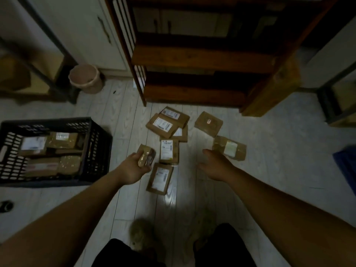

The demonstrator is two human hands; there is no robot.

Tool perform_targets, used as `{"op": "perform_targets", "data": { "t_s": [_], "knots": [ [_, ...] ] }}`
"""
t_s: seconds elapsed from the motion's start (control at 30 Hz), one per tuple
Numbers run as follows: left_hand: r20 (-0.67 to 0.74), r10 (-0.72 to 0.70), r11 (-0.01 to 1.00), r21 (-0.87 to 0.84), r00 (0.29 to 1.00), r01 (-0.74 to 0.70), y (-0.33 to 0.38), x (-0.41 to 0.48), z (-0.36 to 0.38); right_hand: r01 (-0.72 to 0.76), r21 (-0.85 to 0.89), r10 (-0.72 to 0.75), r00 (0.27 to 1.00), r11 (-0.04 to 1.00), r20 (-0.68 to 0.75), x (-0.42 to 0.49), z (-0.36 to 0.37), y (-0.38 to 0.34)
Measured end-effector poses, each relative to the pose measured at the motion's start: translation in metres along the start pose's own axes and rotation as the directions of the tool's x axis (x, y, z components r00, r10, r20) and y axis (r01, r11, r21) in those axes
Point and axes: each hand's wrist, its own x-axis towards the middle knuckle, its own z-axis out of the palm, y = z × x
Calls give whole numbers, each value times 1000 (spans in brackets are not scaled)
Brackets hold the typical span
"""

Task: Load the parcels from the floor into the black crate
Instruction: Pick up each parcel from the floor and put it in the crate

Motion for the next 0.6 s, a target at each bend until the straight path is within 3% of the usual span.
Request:
{"op": "perform_targets", "data": {
  "t_s": [0.37, 0.6],
  "knots": [
    [-22, -211, 959, -198, 977, 203, -189, 190, 159, -63, 281, 26, 991, 958, 134, 219, 226, 66],
    [74, -216, 912, -342, 974, 228, -254, 280, 229, -211, 447, 60, 942, 869, 329, 299, 334, 92]
  ]
}}
